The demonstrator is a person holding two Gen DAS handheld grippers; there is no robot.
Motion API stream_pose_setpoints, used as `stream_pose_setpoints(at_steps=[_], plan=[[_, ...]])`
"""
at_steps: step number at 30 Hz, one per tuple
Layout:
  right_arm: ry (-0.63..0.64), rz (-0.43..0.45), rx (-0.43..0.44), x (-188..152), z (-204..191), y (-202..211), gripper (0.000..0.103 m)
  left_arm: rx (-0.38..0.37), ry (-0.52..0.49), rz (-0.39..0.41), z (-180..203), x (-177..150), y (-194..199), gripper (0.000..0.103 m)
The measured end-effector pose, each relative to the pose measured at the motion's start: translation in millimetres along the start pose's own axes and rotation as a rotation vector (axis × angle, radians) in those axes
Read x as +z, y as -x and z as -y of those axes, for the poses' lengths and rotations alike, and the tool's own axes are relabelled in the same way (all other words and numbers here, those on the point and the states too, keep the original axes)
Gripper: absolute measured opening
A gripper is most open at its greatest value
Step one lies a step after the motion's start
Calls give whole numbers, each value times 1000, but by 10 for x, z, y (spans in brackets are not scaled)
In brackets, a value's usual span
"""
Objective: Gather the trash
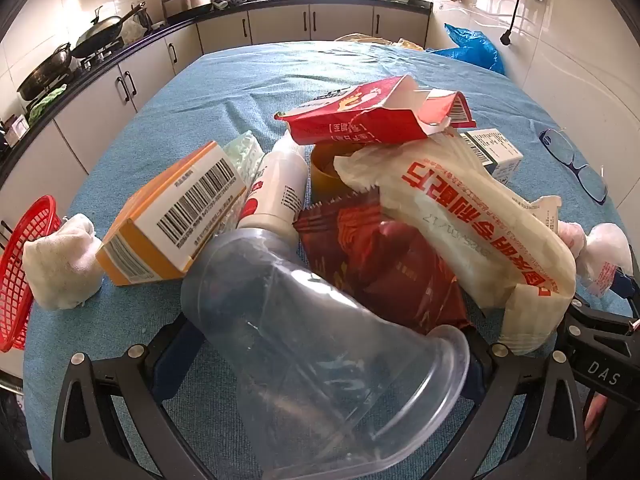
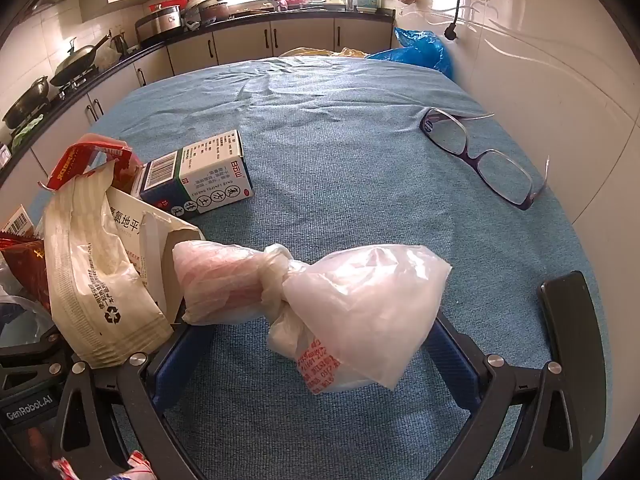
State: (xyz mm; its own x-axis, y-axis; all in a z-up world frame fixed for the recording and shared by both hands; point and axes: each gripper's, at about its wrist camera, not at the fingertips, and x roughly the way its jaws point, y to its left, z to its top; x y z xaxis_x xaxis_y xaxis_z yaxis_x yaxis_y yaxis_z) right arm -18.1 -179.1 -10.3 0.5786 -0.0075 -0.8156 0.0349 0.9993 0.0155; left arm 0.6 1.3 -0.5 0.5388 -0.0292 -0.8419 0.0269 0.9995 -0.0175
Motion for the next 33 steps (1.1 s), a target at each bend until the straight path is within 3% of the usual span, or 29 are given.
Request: stream_pose_setpoints(at_steps=[5, 14, 18, 24, 29, 33], plan=[[14, -13, 12, -52, 11, 70, 103, -30, -45, 8, -62, -168, 153, 103], [-23, 62, 41, -409, 173, 628, 103, -52, -103, 234, -294, -602, 787, 103], [-4, 130, 52, -565, 60, 962, 102, -16, -71, 347, -444, -862, 1068, 103], [41, 294, 65, -932, -306, 1441, 100, 103, -7, 481, -467, -1249, 1357, 103], [61, 335, 34, -1166, -409, 1612, 87, 114, 20, 491, -658, -1452, 1582, 103], [58, 337, 25, -1297, -448, 1680, 86, 104, 38, 489, -681, -1501, 1640, 103]])
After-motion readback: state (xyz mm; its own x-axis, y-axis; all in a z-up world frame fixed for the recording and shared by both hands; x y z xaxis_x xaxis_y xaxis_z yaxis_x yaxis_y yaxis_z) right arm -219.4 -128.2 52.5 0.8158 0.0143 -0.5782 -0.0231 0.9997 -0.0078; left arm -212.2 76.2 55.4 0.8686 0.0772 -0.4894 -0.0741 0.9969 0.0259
